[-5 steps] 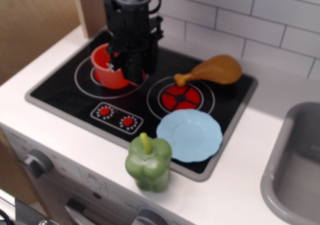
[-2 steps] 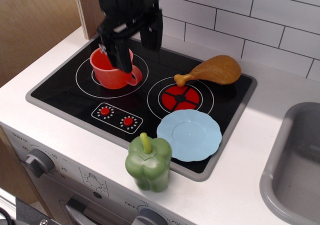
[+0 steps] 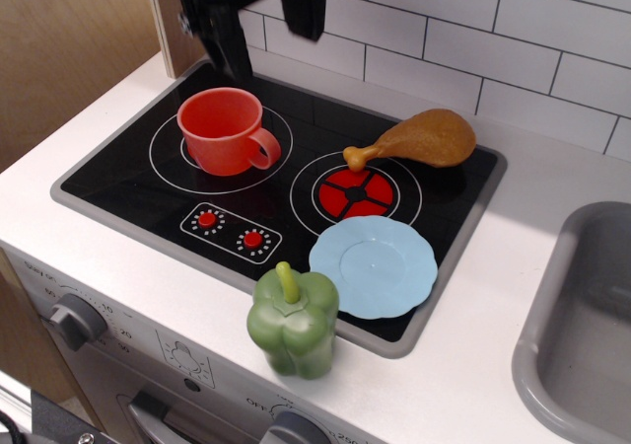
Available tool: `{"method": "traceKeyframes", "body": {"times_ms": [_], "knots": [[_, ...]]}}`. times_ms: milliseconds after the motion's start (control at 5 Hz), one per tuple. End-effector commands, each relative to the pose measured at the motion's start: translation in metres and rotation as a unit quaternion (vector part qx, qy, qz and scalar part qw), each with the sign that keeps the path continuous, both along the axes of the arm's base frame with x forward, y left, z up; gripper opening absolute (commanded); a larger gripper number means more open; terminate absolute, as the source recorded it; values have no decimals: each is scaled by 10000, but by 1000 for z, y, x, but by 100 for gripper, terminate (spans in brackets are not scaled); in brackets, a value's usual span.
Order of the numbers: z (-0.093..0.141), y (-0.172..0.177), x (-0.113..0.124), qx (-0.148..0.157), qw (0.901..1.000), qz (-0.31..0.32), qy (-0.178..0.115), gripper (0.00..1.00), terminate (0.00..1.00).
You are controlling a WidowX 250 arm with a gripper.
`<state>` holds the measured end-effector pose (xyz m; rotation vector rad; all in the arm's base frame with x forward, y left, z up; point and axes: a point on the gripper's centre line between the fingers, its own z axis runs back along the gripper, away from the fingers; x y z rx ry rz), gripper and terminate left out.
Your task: Take cup off plate
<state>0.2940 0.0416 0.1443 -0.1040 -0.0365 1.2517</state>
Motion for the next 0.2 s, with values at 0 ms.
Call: {"method": "traceKeyframes", "body": {"times_ms": [0], "knots": [[18, 3, 11, 32, 9997, 9, -247, 100, 100]]}}
